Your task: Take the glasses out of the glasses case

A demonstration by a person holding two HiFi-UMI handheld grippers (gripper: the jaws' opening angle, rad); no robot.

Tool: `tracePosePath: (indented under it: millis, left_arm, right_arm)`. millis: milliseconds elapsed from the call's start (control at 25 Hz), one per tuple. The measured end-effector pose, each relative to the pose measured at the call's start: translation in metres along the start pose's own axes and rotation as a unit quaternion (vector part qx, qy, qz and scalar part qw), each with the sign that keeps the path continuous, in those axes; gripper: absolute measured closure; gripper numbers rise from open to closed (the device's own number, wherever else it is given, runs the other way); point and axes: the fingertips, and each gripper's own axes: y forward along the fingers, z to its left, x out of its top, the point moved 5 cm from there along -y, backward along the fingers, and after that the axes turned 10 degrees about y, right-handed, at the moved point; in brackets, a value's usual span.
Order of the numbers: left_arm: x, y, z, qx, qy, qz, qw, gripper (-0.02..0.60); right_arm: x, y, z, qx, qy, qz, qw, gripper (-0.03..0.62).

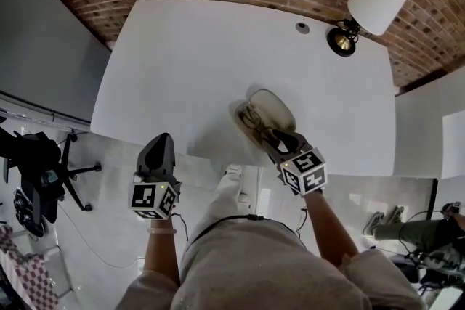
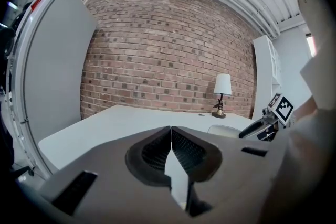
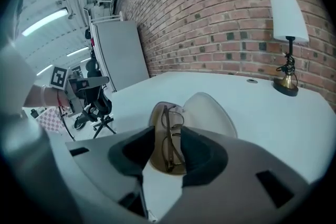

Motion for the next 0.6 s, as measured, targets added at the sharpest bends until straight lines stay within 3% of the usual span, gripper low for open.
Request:
tracePosePath:
  millis: [600]
  left_arm:
    - [-0.016, 0.038, 0.008, -0.019, -0.026, 0.015, 0.9994, 0.575]
  right_arm:
    - [0.007, 0.034, -0.004, -0.009, 0.002, 0.064, 0.998, 0.485]
